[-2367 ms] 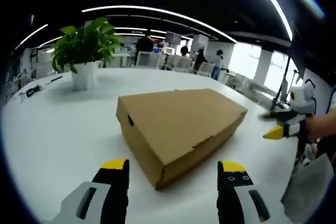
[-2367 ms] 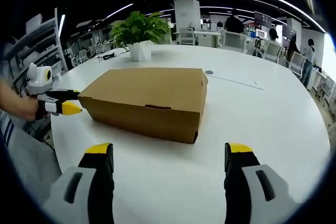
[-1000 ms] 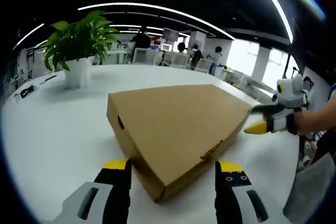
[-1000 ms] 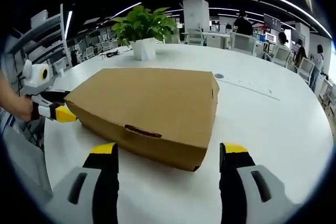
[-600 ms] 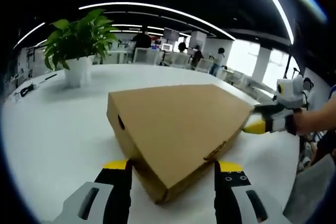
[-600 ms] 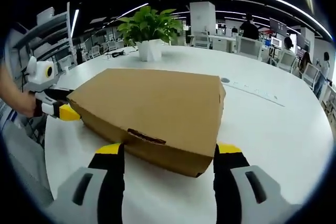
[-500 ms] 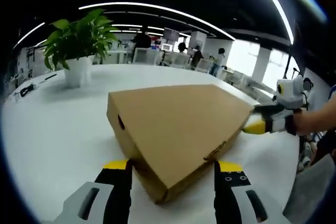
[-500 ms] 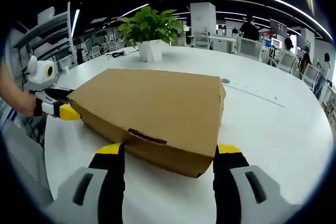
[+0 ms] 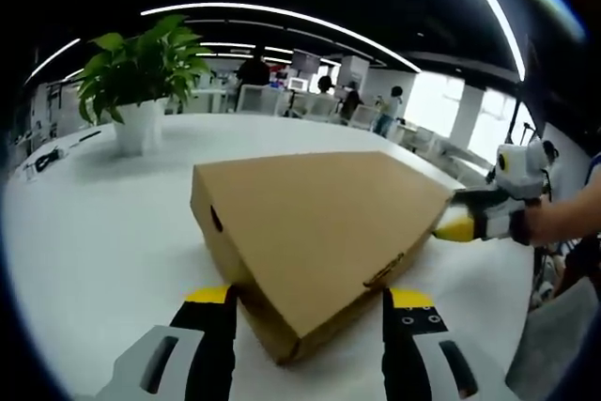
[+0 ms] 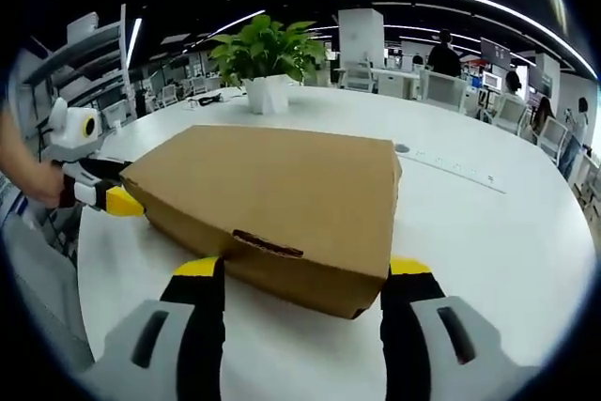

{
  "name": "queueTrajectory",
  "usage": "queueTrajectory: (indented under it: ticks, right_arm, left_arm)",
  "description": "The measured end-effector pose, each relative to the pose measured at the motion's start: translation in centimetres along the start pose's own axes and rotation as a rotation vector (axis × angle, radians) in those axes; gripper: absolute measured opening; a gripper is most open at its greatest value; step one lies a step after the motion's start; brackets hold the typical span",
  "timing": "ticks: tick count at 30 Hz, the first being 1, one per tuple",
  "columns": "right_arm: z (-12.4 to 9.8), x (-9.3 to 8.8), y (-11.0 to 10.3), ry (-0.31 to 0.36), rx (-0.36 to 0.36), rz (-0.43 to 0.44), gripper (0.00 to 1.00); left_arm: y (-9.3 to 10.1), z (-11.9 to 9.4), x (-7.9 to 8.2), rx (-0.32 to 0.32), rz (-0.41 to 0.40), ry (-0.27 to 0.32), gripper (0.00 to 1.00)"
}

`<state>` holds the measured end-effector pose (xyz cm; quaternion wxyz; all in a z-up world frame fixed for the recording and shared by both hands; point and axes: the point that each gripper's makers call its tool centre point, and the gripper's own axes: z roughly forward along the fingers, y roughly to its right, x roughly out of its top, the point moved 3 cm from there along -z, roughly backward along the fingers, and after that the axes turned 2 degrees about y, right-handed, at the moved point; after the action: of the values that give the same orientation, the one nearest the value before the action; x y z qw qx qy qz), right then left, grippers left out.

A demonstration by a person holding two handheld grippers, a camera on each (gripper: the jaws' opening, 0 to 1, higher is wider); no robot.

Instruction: Operate the shoe box by opening the lid, removing the specified soft item, and placing it in the target area until the item is outside and the box remains undamaged.

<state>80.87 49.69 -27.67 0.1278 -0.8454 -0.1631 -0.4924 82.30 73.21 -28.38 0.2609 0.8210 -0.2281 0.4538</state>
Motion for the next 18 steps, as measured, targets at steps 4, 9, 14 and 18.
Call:
queueTrajectory:
  ticks: [4,9,14,18]
  right_arm:
    - [-0.1,-0.1,-0.3,0.003,-0.007,0.003,0.63]
    - [-0.4,-0.2,-0.7,0.003,-0.023,0.013,0.62]
    - [-0.9,-0.5,-1.4,0.000,-0.043,0.025,0.62]
    - [-1.3,-0.7,-2.3,-0.006,-0.063,0.036,0.62]
  left_arm:
    - [-0.1,0.0,0.0,-0.009,0.003,-0.004,0.63]
    - [-0.4,-0.1,-0.1,-0.022,0.010,-0.008,0.63]
    - [-0.2,-0.5,-0.1,-0.036,0.016,-0.013,0.63]
    - [-0.6,-1.0,-0.3,-0.052,0.022,-0.019,0.62]
